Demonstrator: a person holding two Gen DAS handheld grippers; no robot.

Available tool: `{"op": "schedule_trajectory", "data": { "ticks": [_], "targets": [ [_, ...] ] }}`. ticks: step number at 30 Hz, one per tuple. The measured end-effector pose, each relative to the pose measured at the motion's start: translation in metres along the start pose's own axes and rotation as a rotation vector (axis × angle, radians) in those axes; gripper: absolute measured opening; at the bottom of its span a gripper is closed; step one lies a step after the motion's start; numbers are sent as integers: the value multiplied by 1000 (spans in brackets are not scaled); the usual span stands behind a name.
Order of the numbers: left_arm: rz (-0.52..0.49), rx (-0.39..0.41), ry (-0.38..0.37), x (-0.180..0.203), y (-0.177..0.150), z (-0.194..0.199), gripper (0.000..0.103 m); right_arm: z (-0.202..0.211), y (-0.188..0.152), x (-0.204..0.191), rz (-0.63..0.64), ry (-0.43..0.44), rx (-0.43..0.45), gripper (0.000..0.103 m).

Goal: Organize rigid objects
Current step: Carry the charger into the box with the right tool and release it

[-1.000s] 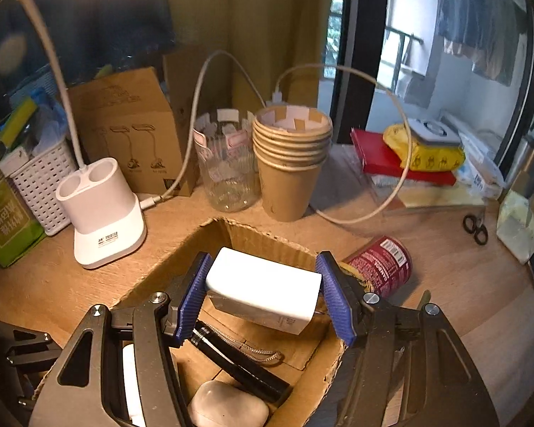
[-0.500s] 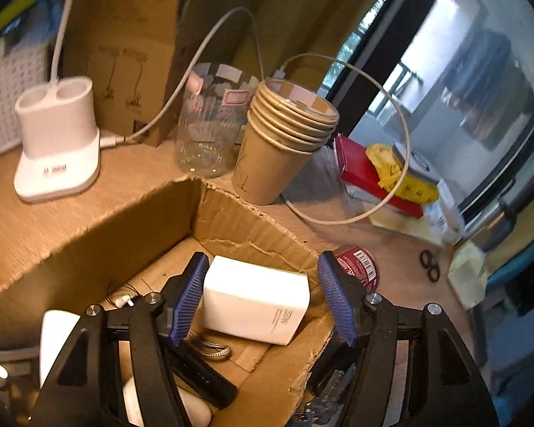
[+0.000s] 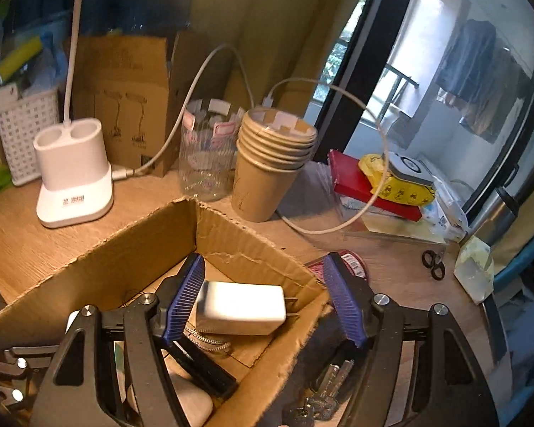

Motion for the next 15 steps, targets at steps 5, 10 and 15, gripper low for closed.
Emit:
{"op": "schedule_trajectory", "data": {
  "ticks": [5, 10, 15],
  "targets": [
    [0, 0, 0, 0, 0, 0, 14, 8, -9, 6, -14, 5, -20, 72],
    [0, 0, 0, 0, 0, 0, 14, 6, -28, 0, 2, 21, -87, 72],
    [0, 0, 0, 0, 0, 0, 14, -5, -39, -2, 59, -37, -141, 72]
  ]
}}
Point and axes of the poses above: each gripper's, at about its wrist camera, not at the fingertips, and z roughly against the way its jaws point, x to its right, y to its top, the point moved 9 cm from there along -z, roughly the way its jaws point, and after that the axes turned 5 degrees about y, right-handed, at the moved point
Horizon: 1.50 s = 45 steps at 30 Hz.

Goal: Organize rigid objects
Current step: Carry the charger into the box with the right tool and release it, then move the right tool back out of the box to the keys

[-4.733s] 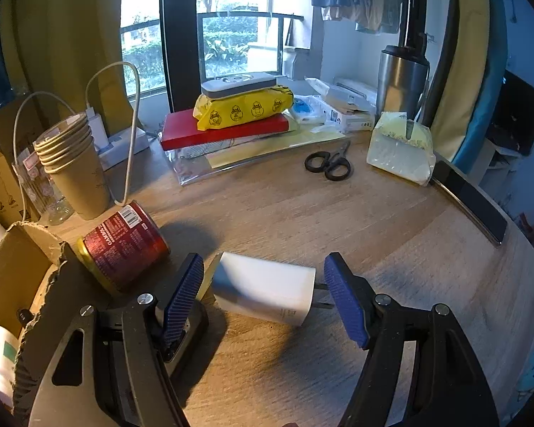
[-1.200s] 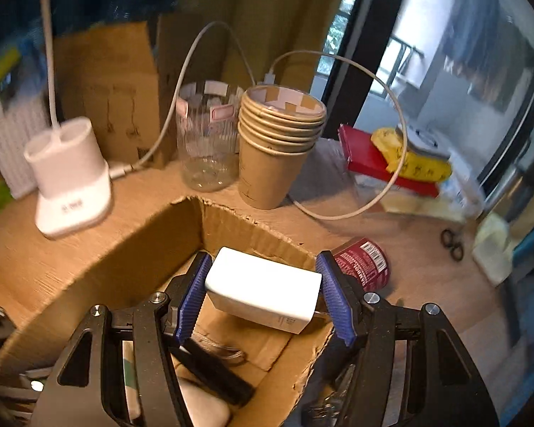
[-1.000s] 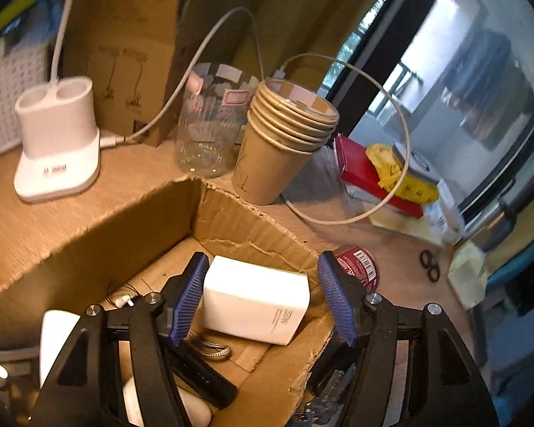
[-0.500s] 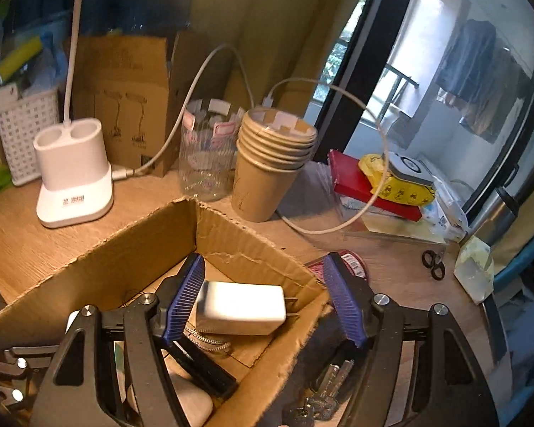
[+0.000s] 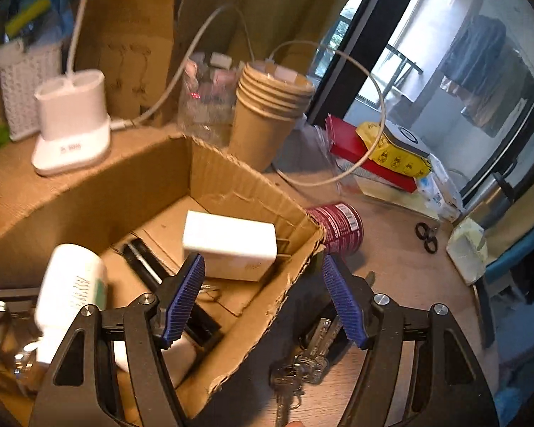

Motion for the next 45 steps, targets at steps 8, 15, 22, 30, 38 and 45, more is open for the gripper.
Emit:
{"op": "schedule_trajectory", "data": {
  "ticks": [8, 15, 22, 30, 38, 45],
  "targets": [
    [0, 0, -1, 0, 0, 0, 14, -22, 2, 7, -63, -11, -36, 72],
    [0, 0, 0, 0, 0, 0, 14, -25, 5, 12, -96, -7, -21, 73],
    [0, 0, 0, 0, 0, 0, 14, 1, 3, 22, -170, 38, 42, 73],
    [0, 0, 0, 0, 0, 0, 14, 24, -7, 38, -207, 26, 67, 73],
    [-1, 0, -1, -1, 0, 0, 15, 39, -19, 52, -260, 36, 94, 73],
    [0, -1, 0, -1, 0, 0, 15, 56, -21, 70, -320, 14, 144, 73]
  ]
}}
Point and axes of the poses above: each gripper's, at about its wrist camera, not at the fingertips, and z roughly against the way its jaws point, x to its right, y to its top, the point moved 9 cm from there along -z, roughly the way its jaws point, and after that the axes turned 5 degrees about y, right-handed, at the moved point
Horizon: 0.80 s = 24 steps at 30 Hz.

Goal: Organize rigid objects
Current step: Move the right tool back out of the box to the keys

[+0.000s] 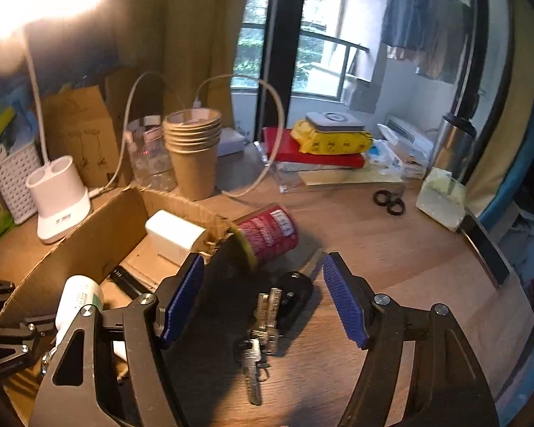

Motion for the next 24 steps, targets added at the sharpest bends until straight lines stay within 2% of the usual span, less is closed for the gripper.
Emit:
{"op": "schedule_trajectory", "data": {
  "ticks": [8, 24],
  "targets": [
    [0, 0, -1, 0, 0, 0, 15, -10, -18, 32, -77, -41, -36, 73],
    [0, 0, 0, 0, 0, 0, 15, -45, -42, 32, -102, -17, -115, 73]
  ]
}}
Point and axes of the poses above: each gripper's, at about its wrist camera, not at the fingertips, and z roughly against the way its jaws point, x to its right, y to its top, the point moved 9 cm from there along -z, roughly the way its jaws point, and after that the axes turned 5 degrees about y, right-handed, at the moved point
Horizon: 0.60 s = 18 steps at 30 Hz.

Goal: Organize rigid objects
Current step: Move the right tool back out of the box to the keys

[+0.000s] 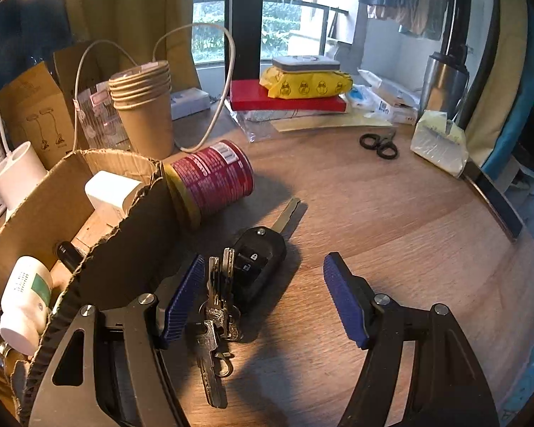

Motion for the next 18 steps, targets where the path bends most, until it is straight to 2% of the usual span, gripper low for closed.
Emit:
{"op": "schedule_trajectory", "data": {
  "ticks": [16, 18],
  "targets": [
    [0, 0, 0, 0, 0, 0, 15, -28, -4, -9, 8, 12, -64, 72],
    [0, 0, 0, 0, 0, 0, 15, -30, -4, -8, 7, 12, -71, 65]
  ]
}}
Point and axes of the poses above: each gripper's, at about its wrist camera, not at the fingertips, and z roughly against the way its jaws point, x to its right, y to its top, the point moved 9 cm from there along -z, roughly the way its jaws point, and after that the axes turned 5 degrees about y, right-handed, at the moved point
